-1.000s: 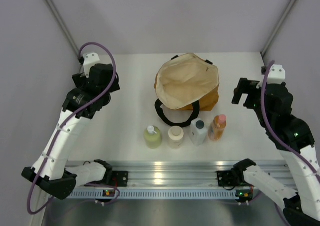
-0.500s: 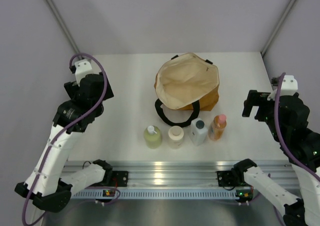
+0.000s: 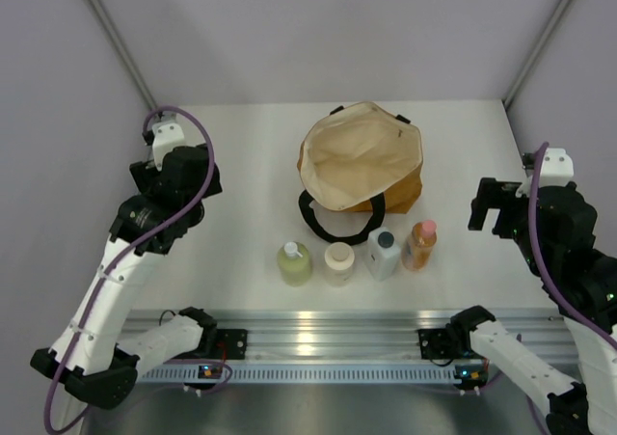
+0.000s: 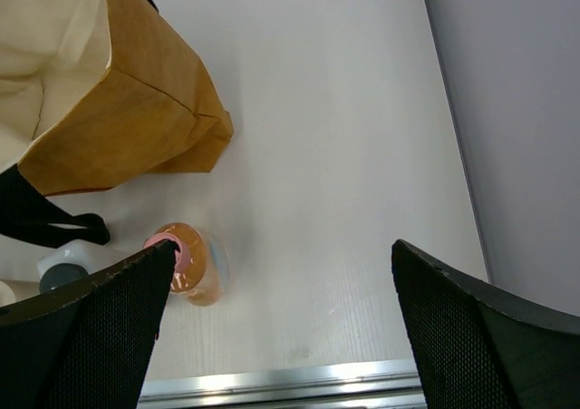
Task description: Take the personal care products out of the canvas bag
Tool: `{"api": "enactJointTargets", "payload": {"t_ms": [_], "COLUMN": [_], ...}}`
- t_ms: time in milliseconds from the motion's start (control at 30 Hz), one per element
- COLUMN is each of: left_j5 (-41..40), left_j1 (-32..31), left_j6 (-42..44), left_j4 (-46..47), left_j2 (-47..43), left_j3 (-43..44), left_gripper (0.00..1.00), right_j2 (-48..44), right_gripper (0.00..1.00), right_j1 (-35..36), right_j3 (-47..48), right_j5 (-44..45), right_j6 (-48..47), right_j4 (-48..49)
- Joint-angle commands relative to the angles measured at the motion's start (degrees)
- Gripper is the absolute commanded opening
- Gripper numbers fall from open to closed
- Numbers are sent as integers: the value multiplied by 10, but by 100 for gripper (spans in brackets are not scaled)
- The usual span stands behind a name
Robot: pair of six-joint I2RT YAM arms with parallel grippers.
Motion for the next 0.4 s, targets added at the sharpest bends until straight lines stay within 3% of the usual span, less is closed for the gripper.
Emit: {"api": "enactJointTargets", "payload": {"t_ms": [0,367], "left_j5": [-1,3], "left_j1": [2,2], "left_j6": [1,-8], "left_j4": [5,5], "left_j2": [-6,3], "left_j3": [0,3], "left_gripper": [98,98], "right_j2": [3,-11], "right_gripper": [99,100], "right_j1": [-8,-8], "right_j3": [19,24], "right_j5": [13,30], "right_j6": [9,7], "right_j4": [-13,1]}}
